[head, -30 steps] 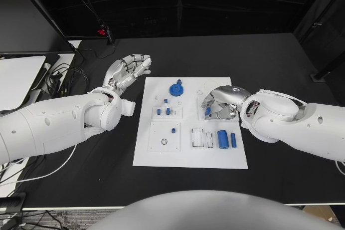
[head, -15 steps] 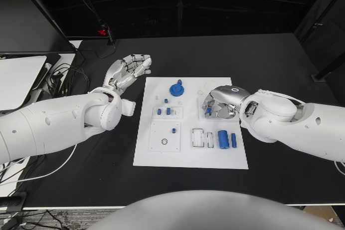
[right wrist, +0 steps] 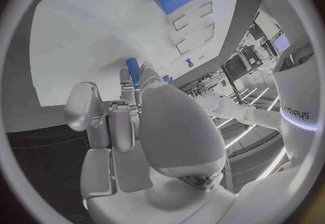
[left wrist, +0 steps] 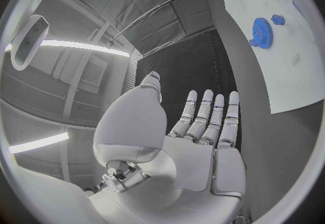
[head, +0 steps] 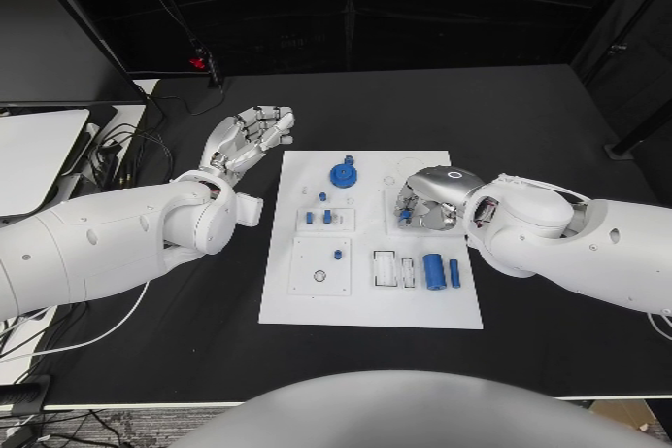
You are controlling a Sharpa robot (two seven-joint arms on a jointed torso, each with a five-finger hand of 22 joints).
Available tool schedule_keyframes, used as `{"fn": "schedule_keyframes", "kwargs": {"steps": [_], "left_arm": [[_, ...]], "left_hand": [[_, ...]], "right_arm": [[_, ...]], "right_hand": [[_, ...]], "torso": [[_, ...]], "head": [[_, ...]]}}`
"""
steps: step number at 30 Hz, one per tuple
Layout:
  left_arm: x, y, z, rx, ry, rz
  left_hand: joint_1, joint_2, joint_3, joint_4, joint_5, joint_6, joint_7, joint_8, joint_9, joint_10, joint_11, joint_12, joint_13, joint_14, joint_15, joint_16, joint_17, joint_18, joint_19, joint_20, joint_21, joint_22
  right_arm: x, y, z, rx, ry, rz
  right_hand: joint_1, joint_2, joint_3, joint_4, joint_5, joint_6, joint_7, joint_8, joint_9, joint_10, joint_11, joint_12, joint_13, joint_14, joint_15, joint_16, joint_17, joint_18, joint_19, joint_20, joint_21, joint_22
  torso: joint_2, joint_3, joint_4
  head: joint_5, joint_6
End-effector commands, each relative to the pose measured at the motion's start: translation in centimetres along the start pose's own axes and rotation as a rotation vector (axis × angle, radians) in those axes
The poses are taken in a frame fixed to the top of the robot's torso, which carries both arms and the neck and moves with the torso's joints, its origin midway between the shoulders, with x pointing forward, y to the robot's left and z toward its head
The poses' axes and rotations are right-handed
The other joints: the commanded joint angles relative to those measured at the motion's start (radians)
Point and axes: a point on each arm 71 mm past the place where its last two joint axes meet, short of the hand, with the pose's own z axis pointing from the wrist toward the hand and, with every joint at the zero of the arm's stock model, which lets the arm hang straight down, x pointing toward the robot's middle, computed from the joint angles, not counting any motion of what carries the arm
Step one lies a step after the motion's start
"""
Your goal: Assemble the parts on the task board
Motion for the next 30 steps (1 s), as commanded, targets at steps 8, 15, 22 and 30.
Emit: {"fn": "schedule_keyframes", "kwargs": {"steps": [8, 15, 22, 30], "left_arm": [[0.0, -1.0, 0.0, 0.136, 0.007, -0.008], [0.0, -1.0, 0.0, 0.135, 0.007, -0.008], [0.0, -1.0, 0.0, 0.135, 0.007, -0.007], [0.2, -1.0, 0.1, 0.135, 0.008, -0.008]], "left_hand": [[-0.002, 0.008, 0.005, 0.000, 0.003, -0.008, 0.138, 0.006, -0.001, -0.005, 0.000, 0.005, -0.001, -0.009, 0.002, 0.005, -0.001, -0.001, 0.006, 0.003, 0.001, -0.001], [-0.001, 0.009, 0.004, 0.000, 0.004, -0.009, 0.138, 0.007, -0.001, -0.006, 0.000, 0.007, -0.002, -0.009, 0.002, 0.006, -0.003, -0.001, 0.006, 0.003, 0.001, -0.001], [-0.001, 0.010, 0.004, 0.000, 0.005, -0.010, 0.138, 0.008, -0.001, -0.007, 0.000, 0.008, -0.002, -0.010, 0.002, 0.008, -0.004, -0.001, 0.006, 0.003, 0.001, -0.002], [-0.001, 0.010, 0.004, 0.000, 0.005, -0.010, 0.138, 0.008, -0.001, -0.007, 0.000, 0.008, -0.002, -0.010, 0.002, 0.008, -0.004, -0.001, 0.006, 0.003, 0.001, -0.002]], "right_arm": [[-0.7, 0.2, -0.4, -0.030, -0.102, -0.006], [-1.6, 0.4, -1.5, -0.061, -0.199, 0.104], [-2.7, 0.7, -2.6, -0.093, -0.278, 0.198], [-2.9, 2.2, -1.8, -0.153, -0.274, 0.256]], "right_hand": [[0.045, 0.005, 0.022, -0.005, -0.005, 0.038, -0.012, 0.014, 0.008, 0.032, -0.011, -0.005, -0.001, 0.081, -0.015, 0.008, 0.140, 0.009, 0.004, -0.020, 0.011, 0.092], [0.048, 0.002, 0.024, -0.003, -0.005, 0.039, -0.011, 0.012, 0.007, 0.032, -0.010, -0.011, -0.002, 0.080, -0.016, 0.007, 0.138, 0.009, 0.003, -0.021, 0.009, 0.091], [0.056, -0.001, 0.028, -0.003, -0.004, 0.039, -0.009, 0.008, 0.005, 0.032, -0.009, -0.021, -0.002, 0.081, -0.015, 0.008, 0.141, 0.008, 0.004, -0.022, 0.010, 0.092], [0.062, -0.001, 0.032, -0.003, -0.004, 0.041, -0.008, 0.006, 0.005, 0.035, -0.009, -0.025, -0.001, 0.081, -0.015, 0.010, 0.144, 0.008, 0.004, -0.022, 0.010, 0.092]], "torso": [[0.001, 0.0002, -0.0006], [0.000, -0.0004, -0.0005], [-0.001, -0.0005, 0.0014], [0.000, -0.0007, 0.0017]], "head": [[0.003, 0.000], [0.006, 0.000], [0.005, 0.000], [0.008, 0.000]]}}
